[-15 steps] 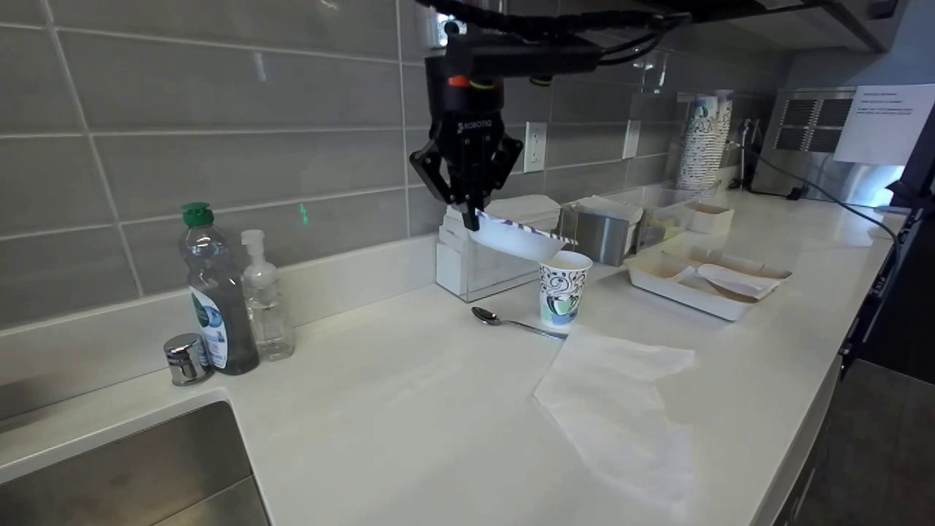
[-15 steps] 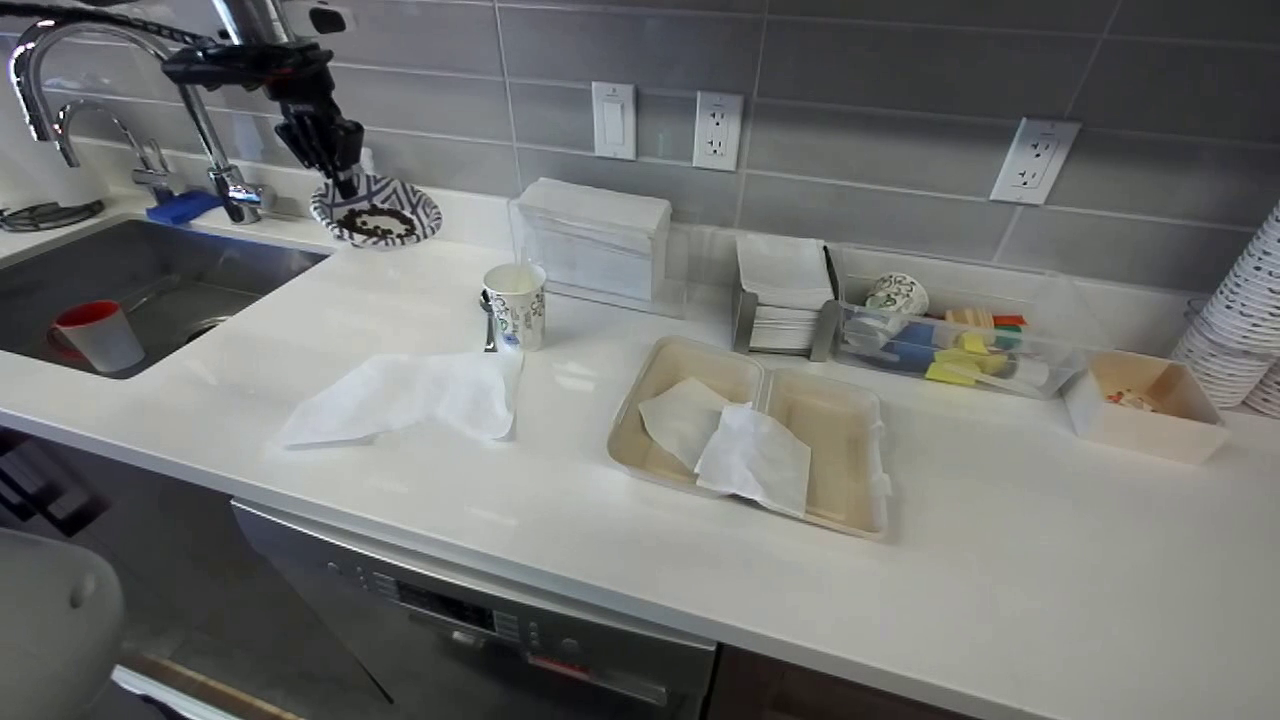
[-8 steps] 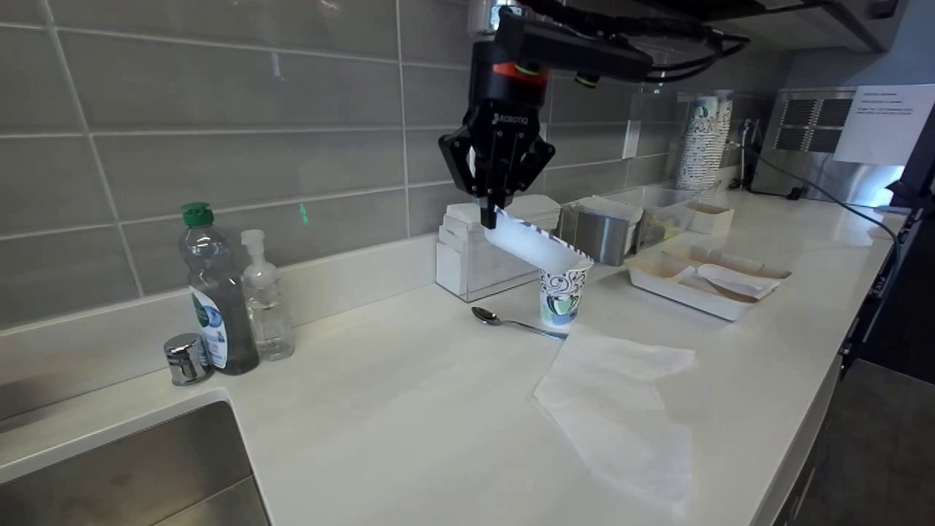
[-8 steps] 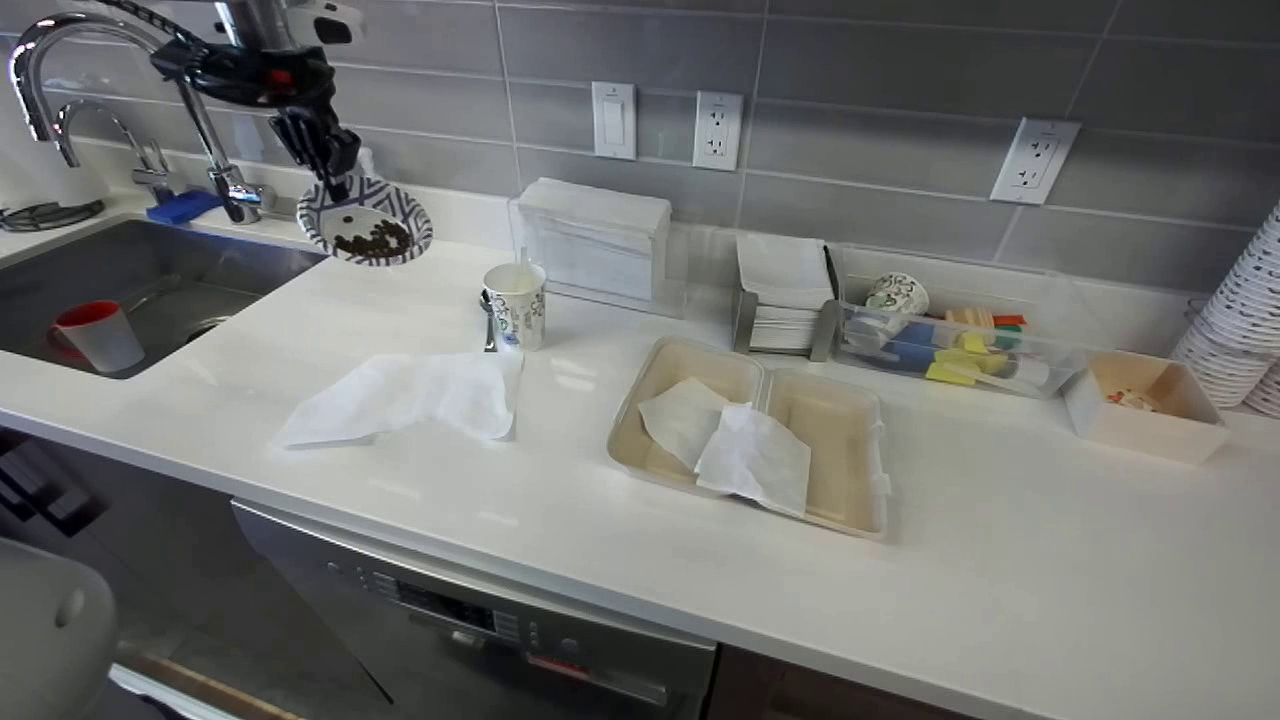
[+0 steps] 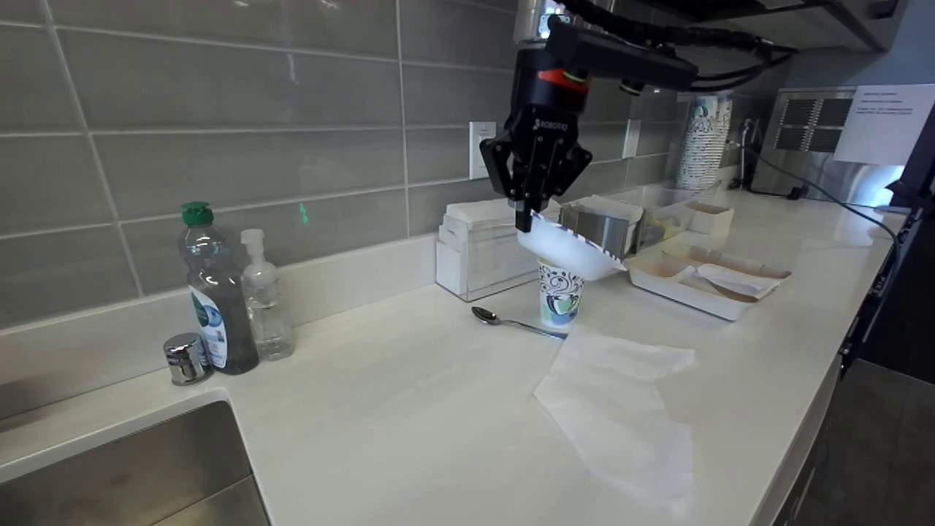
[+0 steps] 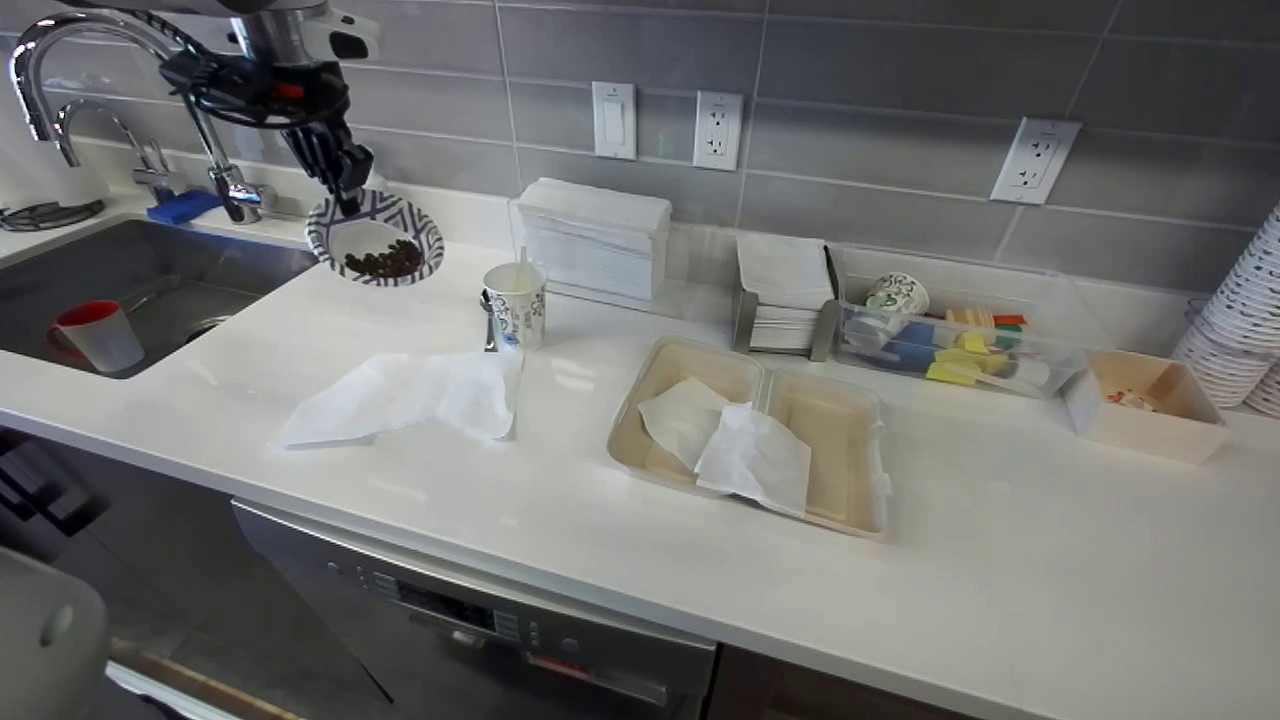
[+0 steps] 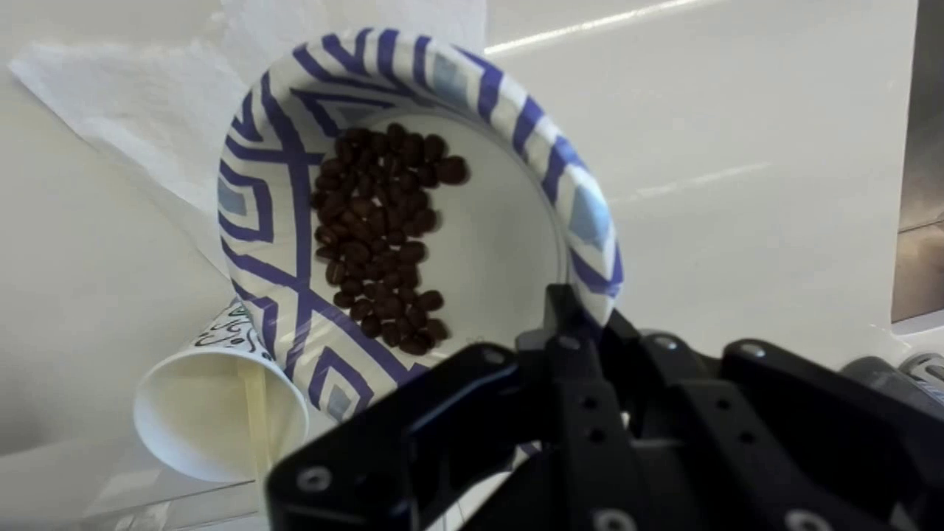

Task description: Pick up the plate and pour it's contents in the cup

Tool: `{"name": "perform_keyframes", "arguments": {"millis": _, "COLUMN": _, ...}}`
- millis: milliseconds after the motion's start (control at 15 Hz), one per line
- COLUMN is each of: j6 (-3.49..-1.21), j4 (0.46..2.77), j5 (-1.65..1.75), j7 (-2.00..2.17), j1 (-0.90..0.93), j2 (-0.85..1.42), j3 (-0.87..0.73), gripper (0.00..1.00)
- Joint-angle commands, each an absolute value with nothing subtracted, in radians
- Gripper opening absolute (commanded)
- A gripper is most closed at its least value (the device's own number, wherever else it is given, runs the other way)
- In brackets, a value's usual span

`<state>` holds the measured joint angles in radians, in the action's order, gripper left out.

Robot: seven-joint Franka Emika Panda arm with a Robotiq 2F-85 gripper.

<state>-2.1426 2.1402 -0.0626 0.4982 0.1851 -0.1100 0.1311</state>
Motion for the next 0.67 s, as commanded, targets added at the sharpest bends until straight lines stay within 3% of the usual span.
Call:
{"name": "perform_keyframes", "arguments": {"millis": 0, "j6": -2.139, "j4": 2.140, "j5": -0.065, "j7": 0.493, "j1": 0.161, "j2": -0.111, "j3": 0.148, "gripper": 0.05}}
{"name": "perform_keyframes", "arguments": {"millis": 600, "j6": -2.083, "j4": 2.096, "j5": -0.100, "j7": 0.385, "j1": 0.126, "j2": -0.085, "j3": 0.113, "gripper": 0.01}}
